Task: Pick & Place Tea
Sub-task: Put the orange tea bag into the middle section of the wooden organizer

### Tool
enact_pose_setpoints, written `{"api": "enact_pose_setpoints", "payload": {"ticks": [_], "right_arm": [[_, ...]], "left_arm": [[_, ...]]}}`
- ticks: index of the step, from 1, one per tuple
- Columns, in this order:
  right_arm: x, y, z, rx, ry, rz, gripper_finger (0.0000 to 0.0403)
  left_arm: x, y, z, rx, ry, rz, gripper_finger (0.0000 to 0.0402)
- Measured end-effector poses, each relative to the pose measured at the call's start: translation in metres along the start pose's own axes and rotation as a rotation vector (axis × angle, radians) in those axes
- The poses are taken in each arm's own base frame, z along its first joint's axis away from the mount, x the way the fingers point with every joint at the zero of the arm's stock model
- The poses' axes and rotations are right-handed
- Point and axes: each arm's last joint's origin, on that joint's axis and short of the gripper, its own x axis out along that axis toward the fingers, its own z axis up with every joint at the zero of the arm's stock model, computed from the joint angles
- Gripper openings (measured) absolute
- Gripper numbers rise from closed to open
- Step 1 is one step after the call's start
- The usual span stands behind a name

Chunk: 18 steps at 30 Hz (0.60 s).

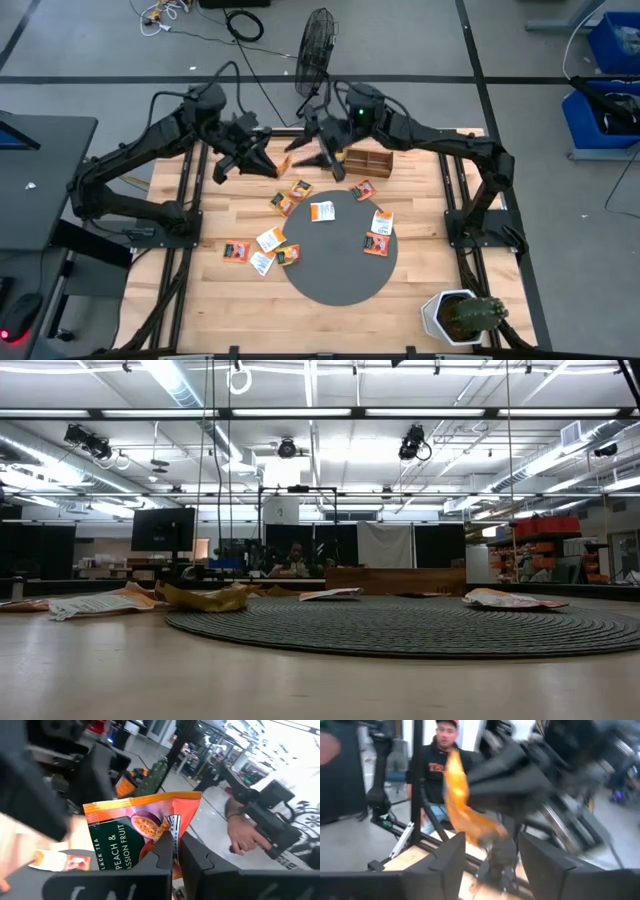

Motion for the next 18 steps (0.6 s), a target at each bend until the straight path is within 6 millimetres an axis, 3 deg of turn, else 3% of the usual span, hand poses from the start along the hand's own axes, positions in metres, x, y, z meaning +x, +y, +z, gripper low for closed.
{"api": "enact_pose_setpoints", "payload": {"ticks": [8,18], "right_arm": [[0.004,0.01,0.01,-0.087,-0.021,0.005,0.0232],[0.009,0.02,0.007,-0.113,0.039,0.014,0.019]], "left_arm": [[0.008,0.0,-0.002,-0.059,0.018,-0.017,0.0013],[0.008,0.0,-0.002,-0.059,0.014,-0.005,0.0015]]}}
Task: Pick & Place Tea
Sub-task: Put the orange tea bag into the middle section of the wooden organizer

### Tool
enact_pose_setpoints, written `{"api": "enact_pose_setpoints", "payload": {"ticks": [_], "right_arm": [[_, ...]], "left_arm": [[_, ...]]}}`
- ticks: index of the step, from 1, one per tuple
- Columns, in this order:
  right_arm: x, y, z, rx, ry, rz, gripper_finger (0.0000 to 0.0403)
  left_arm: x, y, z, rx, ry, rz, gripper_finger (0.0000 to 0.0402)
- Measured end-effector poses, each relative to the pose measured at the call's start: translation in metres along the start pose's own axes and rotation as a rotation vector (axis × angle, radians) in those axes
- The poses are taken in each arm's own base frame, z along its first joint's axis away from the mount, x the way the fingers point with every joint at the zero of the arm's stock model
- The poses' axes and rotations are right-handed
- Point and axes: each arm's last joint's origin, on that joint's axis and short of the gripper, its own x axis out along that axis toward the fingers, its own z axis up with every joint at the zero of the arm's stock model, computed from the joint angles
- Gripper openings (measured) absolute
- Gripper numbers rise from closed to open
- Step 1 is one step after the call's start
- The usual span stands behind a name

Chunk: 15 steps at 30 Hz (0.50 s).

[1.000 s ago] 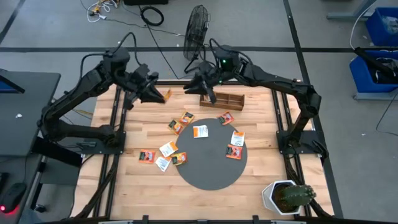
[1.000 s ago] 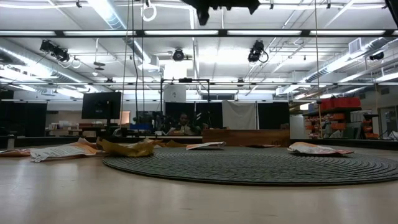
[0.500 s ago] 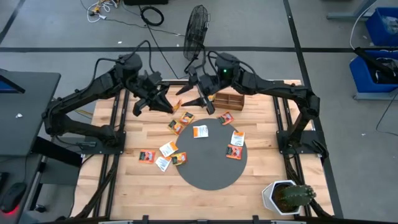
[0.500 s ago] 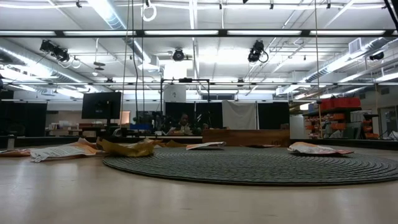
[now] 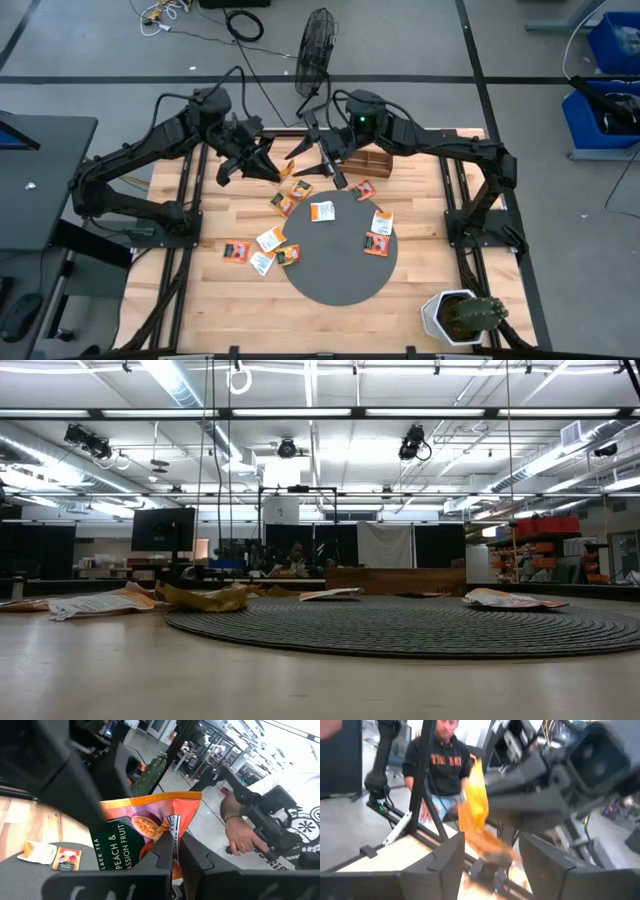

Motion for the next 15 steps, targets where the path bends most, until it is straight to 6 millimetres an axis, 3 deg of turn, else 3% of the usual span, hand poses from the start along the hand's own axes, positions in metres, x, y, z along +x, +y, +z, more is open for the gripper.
{"api": "enact_pose_setpoints", "payload": {"ticks": [10,15], "right_arm": [[0.0012,0.0009,-0.0016,-0.008,0.026,-0.023,0.0127],[-0.0023,0.0012,0.0031,-0.065,0.029,-0.048,0.0118]], "left_arm": [[0.0,0.0001,0.0,0.0,-0.001,0.003,0.0015],[0.0,0.0003,-0.0005,-0.005,0.002,0.004,0.0013]]}}
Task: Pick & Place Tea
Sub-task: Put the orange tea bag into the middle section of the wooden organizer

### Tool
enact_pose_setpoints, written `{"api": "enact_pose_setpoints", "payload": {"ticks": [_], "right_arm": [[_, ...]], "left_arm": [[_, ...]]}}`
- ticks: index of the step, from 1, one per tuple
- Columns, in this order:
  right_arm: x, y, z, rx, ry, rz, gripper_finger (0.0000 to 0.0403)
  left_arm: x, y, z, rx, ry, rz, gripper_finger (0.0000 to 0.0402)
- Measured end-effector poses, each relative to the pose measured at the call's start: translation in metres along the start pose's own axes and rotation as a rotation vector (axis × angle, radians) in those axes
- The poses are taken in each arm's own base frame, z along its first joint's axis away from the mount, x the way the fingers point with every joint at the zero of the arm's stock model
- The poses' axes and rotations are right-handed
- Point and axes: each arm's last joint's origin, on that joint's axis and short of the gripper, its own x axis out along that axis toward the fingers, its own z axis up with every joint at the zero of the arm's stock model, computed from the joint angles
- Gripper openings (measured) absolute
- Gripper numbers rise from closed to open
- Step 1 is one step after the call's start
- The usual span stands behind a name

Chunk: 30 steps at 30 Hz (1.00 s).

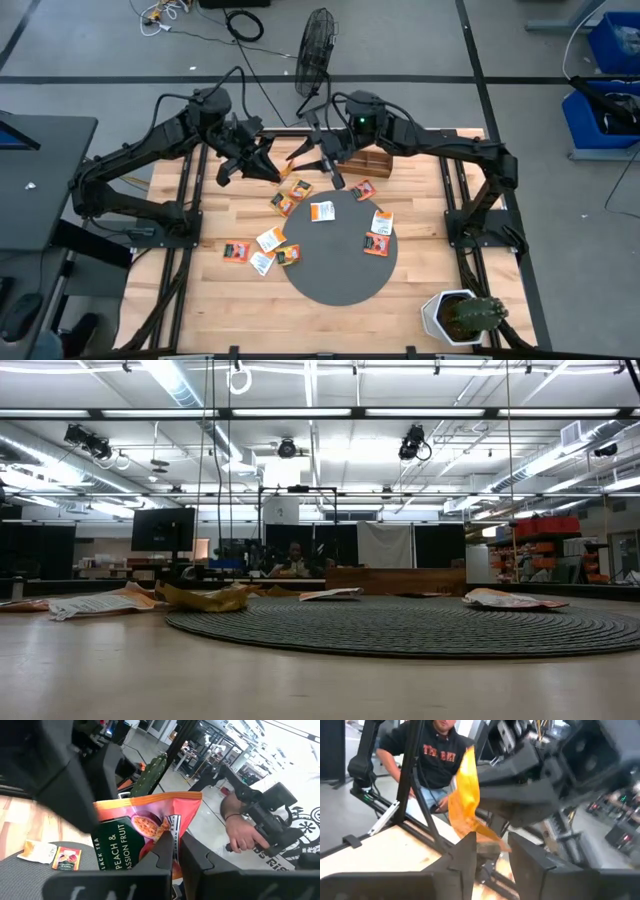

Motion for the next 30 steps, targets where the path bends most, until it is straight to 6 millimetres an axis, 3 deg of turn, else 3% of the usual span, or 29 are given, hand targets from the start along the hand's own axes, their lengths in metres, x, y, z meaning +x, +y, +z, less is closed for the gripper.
{"api": "enact_pose_setpoints", "payload": {"ticks": [4,14,23,30], "right_arm": [[-0.0056,0.0036,0.0108,-0.026,-0.017,0.003,0.013],[-0.0019,0.0088,0.0115,-0.067,0.017,-0.019,0.0151],[-0.0004,0.009,0.011,-0.107,0.042,-0.057,0.014],[0.002,0.0103,0.0078,-0.098,0.056,-0.046,0.0109]], "left_arm": [[0.0,0.0002,-0.0003,-0.004,0.002,0.001,0.0013],[0.0,0.0003,-0.0006,-0.006,0.003,0.003,0.0014],[0.0015,0.0031,-0.001,-0.021,0.005,0.014,0.0013],[0.0041,0.0071,-0.0016,-0.032,0.013,0.017,0.0014]]}}
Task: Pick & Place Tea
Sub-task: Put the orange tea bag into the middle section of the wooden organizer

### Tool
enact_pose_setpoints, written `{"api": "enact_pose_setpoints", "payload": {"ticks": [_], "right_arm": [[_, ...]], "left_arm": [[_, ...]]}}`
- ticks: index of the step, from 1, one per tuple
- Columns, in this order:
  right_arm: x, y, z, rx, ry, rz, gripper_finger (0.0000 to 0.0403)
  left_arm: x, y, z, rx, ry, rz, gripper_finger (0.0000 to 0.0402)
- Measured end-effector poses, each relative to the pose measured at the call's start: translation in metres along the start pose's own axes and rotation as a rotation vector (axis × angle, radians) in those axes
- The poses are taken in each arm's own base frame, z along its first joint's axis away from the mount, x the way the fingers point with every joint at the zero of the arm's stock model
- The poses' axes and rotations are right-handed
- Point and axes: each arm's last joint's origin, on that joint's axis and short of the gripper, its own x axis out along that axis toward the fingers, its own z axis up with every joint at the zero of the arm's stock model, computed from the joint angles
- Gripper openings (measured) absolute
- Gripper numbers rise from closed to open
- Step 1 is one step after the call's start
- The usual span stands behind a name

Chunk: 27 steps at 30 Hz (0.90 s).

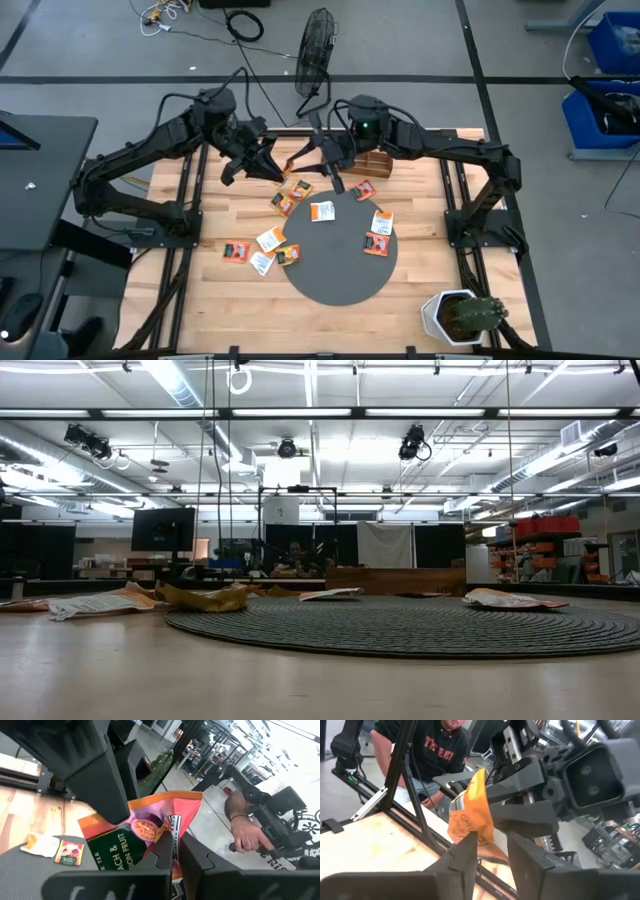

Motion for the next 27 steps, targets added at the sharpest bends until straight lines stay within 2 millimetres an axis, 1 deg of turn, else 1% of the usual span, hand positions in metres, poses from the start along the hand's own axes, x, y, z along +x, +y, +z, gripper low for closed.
{"api": "enact_pose_setpoints", "payload": {"ticks": [8,13,15,22,27], "right_arm": [[0.0,0.003,-0.005,0.006,0.049,0.029,0.0058],[0.0,0.005,-0.007,0.02,0.063,0.039,0.0009],[0.0,0.005,-0.008,0.047,0.074,0.048,0.0006],[-0.001,0.007,-0.01,0.25,0.099,0.052,0.0002],[-0.003,0.009,-0.011,0.342,0.132,0.065,0.0001]], "left_arm": [[0.002,0.003,0.0,-0.002,0.005,0.001,0.0017],[0.002,0.003,0.0,-0.002,0.005,0.001,0.0016],[0.002,0.003,0.0,-0.002,0.005,0.002,0.0022],[0.001,0.004,0.0,-0.002,-0.005,0.039,0.0051],[0.0,0.005,0.0,0.016,-0.01,0.049,0.0059]]}}
